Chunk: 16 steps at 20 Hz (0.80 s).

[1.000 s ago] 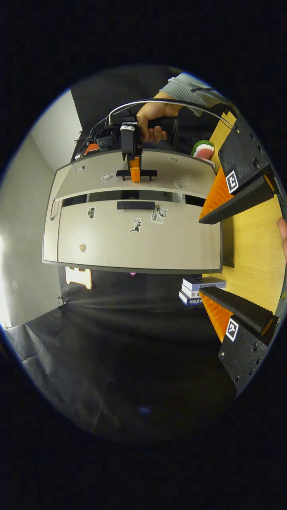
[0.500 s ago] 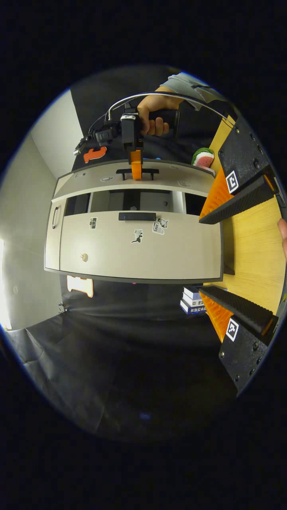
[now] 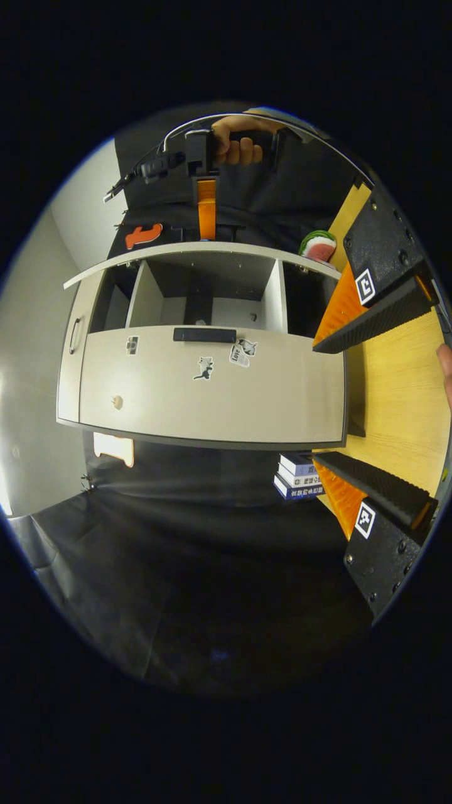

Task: Open the right door of the double-door shoe cabinet with the right hand, and open the left door with the left hand.

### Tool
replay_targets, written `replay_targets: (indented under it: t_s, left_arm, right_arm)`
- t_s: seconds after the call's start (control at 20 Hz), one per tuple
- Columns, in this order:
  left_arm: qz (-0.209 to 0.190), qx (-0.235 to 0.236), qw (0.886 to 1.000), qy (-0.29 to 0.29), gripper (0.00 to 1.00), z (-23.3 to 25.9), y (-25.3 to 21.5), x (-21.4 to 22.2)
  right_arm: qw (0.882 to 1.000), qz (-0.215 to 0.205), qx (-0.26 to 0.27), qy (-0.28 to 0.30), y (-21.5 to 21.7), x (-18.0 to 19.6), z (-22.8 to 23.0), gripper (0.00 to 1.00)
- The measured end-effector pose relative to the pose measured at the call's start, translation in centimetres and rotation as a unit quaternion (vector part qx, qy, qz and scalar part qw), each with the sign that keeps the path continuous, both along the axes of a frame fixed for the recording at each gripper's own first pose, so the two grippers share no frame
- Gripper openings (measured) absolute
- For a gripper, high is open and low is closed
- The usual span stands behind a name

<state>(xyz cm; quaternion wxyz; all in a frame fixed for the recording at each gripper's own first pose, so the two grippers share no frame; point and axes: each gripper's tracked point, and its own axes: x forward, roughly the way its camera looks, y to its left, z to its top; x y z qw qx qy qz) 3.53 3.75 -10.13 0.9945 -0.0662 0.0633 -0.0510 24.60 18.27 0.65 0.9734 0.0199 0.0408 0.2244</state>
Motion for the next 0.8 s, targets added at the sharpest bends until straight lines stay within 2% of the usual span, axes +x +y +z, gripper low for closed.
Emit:
replay_targets:
  t_s: [0.05, 0.3, 0.45, 0.6, 0.65, 0.75, 0.8]
  left_arm:
    - [-0.005, 0.000, 1.000, 0.001, 1.00, -0.1, -0.6, 0.1]
    - [-0.025, 0.014, 1.000, 0.012, 0.98, -0.6, -3.9, 0.4]
    - [-0.032, 0.023, 0.999, 0.010, 0.96, -0.6, -5.2, 0.4]
    - [-0.033, 0.028, 0.999, 0.016, 0.98, -1.1, -6.4, 0.6]
    - [-0.036, 0.030, 0.999, 0.016, 0.98, -1.1, -6.8, 0.7]
    - [-0.041, 0.034, 0.998, 0.014, 0.98, -1.2, -7.5, 0.8]
    - [-0.043, 0.035, 0.998, 0.014, 0.98, -1.2, -7.7, 1.0]
  right_arm:
    - [1.000, 0.000, 0.004, -0.001, -0.4, -0.2, 0.0, 0.18]
    - [1.000, -0.010, -0.002, -0.022, -2.9, -0.4, 0.0, 0.17]
    - [0.999, -0.032, -0.011, -0.022, -4.7, -0.3, -0.1, 0.17]
    - [0.998, -0.050, -0.021, -0.024, -6.9, 0.0, -0.3, 0.16]
    - [0.997, -0.068, -0.011, -0.018, -8.3, 0.0, -0.3, 0.16]
    - [0.994, -0.104, 0.019, -0.009, -10.6, 0.5, -0.6, 0.02]
    - [0.993, -0.119, 0.025, -0.007, -11.7, 0.5, -0.8, 0.01]
